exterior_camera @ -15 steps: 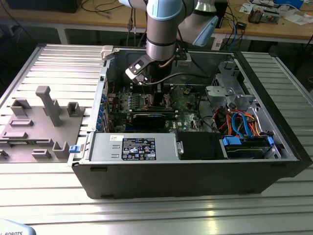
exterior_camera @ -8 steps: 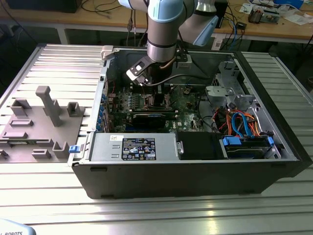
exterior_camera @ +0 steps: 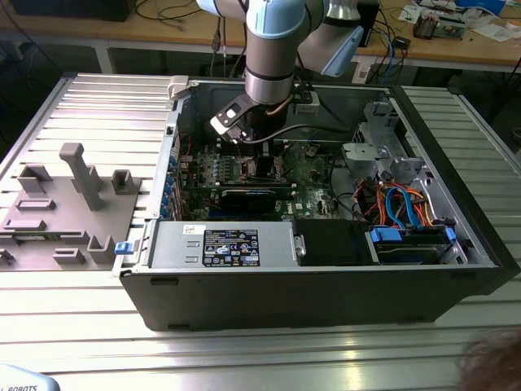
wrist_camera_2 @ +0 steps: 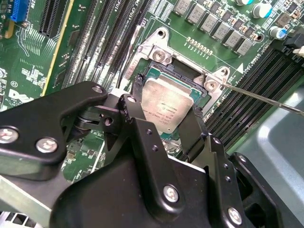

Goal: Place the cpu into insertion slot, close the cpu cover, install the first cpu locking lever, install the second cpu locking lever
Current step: 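Place the cpu into insertion slot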

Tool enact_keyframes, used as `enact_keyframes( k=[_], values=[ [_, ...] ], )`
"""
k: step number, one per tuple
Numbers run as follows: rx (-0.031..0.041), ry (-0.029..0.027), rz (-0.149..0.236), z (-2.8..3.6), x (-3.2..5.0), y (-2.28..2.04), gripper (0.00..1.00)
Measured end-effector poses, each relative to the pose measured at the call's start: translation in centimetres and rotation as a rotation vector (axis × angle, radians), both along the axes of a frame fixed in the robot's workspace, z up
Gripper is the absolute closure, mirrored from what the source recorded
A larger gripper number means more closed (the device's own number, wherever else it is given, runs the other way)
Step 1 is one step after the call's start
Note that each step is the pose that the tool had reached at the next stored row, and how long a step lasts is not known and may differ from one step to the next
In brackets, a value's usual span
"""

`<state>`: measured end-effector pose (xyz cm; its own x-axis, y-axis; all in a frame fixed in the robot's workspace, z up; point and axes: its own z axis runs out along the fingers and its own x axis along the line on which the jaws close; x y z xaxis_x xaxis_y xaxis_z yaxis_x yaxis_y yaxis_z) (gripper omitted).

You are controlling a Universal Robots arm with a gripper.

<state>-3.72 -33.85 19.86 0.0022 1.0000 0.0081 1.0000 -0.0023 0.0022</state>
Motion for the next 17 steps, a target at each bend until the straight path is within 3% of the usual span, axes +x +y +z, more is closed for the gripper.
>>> enact_keyframes(
  k=[17],
  values=[
    [0.0001,0.0,0.0,-0.21,-0.01,0.0,0.46]
  ],
)
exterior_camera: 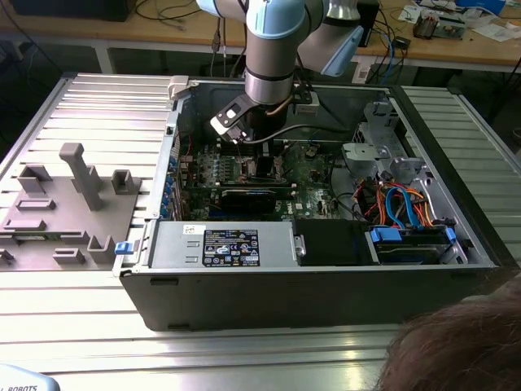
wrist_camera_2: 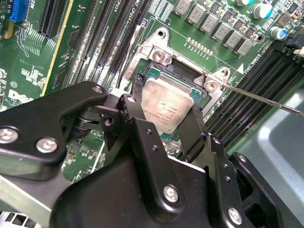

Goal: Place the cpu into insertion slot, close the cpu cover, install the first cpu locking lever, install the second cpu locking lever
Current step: 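Place the cpu into insertion slot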

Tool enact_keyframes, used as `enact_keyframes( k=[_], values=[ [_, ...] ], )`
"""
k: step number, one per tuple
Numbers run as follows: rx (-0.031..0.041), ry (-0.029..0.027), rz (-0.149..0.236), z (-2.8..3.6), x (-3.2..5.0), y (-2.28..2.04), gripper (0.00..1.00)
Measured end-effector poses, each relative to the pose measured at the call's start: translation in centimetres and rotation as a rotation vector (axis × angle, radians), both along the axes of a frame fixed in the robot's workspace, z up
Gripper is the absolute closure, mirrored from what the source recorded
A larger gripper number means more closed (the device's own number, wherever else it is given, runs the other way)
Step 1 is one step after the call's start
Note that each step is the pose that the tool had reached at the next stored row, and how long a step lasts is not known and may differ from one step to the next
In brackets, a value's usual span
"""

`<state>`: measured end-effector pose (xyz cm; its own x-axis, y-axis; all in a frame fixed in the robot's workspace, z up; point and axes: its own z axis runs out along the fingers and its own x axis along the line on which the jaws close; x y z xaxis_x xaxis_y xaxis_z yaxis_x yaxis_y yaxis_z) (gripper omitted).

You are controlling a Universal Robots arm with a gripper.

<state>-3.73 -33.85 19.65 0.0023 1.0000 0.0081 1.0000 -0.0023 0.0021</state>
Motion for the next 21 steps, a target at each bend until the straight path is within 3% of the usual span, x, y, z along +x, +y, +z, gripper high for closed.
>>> enact_keyframes(
  k=[11,12,16,21],
  values=[
    [0.0016,-0.001,0.0,-0.13,0.02,0.03,0.45],
    [0.0012,-0.0007,0.0,-0.12,0.01,0.02,0.38],
    [0.0002,-0.0001,-0.002,-0.08,0.0,0.0,0.38],
    [0.0009,0.0,-0.056,-0.07,0.0,0.0,0.38]
  ],
)
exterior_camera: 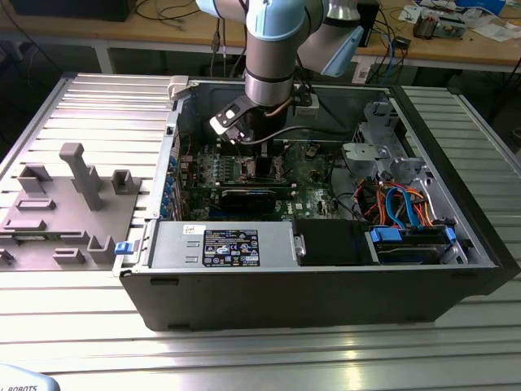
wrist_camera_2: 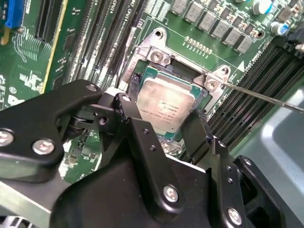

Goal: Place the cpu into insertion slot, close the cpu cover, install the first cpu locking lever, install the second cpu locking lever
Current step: 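Place the cpu into insertion slot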

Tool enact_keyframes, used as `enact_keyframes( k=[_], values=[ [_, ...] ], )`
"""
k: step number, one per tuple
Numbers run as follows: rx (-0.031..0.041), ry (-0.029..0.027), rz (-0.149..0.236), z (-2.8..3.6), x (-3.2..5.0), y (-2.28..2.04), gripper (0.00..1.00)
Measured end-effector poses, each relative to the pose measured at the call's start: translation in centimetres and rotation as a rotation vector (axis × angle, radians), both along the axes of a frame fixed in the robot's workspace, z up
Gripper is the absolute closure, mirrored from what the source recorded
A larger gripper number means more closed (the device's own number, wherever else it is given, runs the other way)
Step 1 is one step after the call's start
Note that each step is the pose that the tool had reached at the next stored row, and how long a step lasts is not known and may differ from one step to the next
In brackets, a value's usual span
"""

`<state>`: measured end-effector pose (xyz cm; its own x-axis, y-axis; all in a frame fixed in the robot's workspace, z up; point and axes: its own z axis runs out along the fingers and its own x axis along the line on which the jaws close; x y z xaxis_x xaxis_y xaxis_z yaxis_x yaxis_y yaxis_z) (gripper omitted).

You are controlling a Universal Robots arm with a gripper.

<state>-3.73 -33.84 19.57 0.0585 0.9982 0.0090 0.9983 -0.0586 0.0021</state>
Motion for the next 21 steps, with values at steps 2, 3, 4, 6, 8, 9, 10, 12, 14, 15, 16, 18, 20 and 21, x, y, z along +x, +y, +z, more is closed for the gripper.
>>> enact_keyframes(
  k=[2,3,4,6,8,9,10,12,14,15,16,18,20,21],
  values=[
    [-0.0002,0.0,-0.018,0.0,0.0,0.0,0.38],
    [-0.0002,0.0001,-0.024,0.01,0.03,0.0,0.38],
    [-0.0002,0.0001,-0.027,0.01,0.07,-0.01,0.38],
    [-0.0002,0.0002,-0.031,0.01,0.22,-0.01,0.38],
    [-0.0001,0.0006,-0.032,0.01,0.3,-0.01,0.38],
    [-0.0002,0.0006,-0.031,0.01,0.31,-0.01,0.38],
    [-0.0001,0.0005,-0.027,0.01,0.31,-0.01,0.38],
    [-0.0001,0.0006,-0.001,0.01,0.31,-0.01,0.38],
    [-0.0001,0.0006,0.022,0.04,0.32,0.0,0.38],
    [0.0,0.0006,0.022,0.06,0.32,0.0,0.38],
    [0.0001,0.0005,0.022,0.06,0.31,0.0,0.38],
    [-0.0001,0.0006,0.022,0.08,0.31,-0.01,0.38],
    [-0.0013,0.0011,0.022,0.12,0.3,-0.03,0.4],
    [-0.0012,0.0011,0.022,0.13,0.3,-0.03,0.44]
  ],
)
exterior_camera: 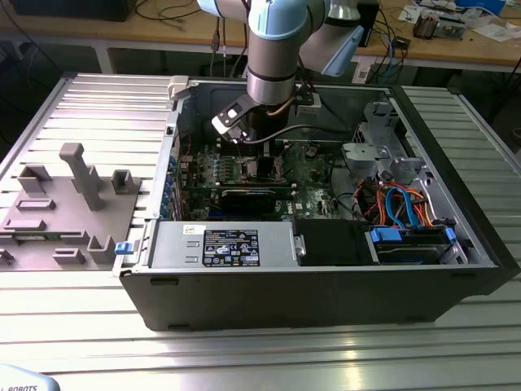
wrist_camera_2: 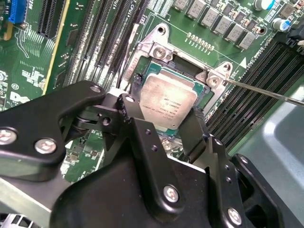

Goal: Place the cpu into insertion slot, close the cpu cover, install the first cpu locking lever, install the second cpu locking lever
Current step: 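Place the cpu into insertion slot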

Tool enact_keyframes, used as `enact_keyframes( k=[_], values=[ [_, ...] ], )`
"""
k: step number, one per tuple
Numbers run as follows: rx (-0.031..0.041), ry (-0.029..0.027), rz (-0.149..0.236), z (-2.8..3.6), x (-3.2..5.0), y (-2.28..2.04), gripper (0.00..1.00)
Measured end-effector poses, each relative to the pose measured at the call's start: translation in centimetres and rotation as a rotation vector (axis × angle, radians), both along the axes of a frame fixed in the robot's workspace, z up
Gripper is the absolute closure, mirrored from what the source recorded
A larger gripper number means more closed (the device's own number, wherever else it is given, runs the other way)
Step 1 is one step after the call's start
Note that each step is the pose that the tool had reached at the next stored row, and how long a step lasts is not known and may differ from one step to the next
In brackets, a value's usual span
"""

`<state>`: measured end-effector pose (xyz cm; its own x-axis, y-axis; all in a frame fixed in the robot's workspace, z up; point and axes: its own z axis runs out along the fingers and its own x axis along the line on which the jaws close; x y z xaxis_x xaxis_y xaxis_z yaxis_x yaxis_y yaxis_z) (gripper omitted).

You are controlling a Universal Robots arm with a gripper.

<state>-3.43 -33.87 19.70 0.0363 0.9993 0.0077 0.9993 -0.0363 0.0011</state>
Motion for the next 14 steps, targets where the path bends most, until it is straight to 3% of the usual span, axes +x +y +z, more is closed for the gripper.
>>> enact_keyframes(
  k=[14],
  values=[
    [0.0011,-0.0004,0.0,0.0,0.09,0.23,0.45]
  ],
)
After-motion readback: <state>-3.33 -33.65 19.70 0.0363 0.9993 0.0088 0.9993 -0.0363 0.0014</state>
